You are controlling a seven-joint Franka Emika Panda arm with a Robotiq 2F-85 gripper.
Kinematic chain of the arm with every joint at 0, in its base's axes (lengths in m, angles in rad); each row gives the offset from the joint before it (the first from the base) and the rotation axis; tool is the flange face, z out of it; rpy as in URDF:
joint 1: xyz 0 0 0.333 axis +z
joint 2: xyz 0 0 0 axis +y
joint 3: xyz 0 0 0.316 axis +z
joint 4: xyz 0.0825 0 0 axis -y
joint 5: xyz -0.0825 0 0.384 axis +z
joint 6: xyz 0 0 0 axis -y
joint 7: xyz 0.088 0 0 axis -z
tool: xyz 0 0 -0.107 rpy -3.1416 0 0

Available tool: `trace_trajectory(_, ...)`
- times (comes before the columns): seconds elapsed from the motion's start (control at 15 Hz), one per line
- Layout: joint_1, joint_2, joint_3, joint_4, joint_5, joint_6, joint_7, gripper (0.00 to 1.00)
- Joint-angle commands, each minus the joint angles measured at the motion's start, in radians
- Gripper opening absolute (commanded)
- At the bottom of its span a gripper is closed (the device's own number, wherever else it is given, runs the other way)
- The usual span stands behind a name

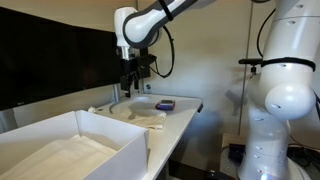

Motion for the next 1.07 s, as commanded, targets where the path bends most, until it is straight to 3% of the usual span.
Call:
trace_trajectory(0.0,-0.005,0.007,0.004,0.002,0.001,0.0,-0.001,1.0)
trace_trajectory(0.2,-0.011,0.005,-0.002,-0.028,-0.004,0.012,0.004,1.0)
trace_trajectory(0.73,-0.112,-0.064,-0.133,-0.206,-0.012,0.047,-0.079,1.0)
trace_trajectory(0.8,-0.076,0.04,-0.086,-0.121,0.007,0.037,-0.003,1.0)
trace_trajectory(1.0,-0.058,0.109,-0.061,-0.11,0.016,0.077,0.013,1.0)
